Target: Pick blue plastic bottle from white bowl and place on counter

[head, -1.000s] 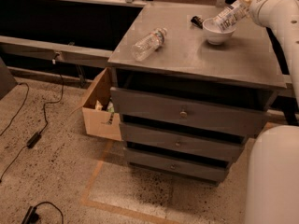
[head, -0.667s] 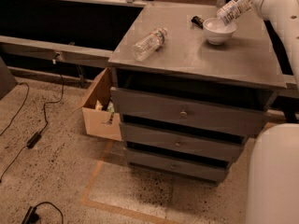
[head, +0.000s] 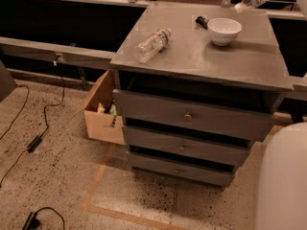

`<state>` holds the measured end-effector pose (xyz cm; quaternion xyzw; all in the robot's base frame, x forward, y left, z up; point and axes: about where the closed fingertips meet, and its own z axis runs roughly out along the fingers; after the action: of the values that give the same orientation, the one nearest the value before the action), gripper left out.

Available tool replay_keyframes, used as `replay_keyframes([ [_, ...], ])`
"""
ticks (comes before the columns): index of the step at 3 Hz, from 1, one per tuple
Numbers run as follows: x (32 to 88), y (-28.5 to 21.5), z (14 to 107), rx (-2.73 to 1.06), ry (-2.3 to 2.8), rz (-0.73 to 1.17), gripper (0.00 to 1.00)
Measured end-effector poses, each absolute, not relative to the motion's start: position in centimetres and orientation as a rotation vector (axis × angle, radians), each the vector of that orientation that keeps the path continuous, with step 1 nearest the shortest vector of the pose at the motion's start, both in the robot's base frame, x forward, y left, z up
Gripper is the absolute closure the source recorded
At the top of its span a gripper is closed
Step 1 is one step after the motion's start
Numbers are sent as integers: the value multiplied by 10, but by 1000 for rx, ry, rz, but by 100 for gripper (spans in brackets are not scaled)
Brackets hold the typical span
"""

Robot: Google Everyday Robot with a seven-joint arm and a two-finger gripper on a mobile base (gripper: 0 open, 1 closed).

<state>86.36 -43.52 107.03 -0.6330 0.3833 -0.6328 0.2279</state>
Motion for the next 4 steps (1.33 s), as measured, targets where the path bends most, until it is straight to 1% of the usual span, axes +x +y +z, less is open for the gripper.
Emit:
replay_keyframes([
  [1, 826, -443, 1084, -1692, 1288, -1584, 100],
  [2, 790, -429, 1087, -1572, 1501, -1290, 100],
  [3, 756, -415, 1081, -1534, 1654, -1064, 100],
  [4, 729, -409, 1051, -1562, 1821, -882, 100],
])
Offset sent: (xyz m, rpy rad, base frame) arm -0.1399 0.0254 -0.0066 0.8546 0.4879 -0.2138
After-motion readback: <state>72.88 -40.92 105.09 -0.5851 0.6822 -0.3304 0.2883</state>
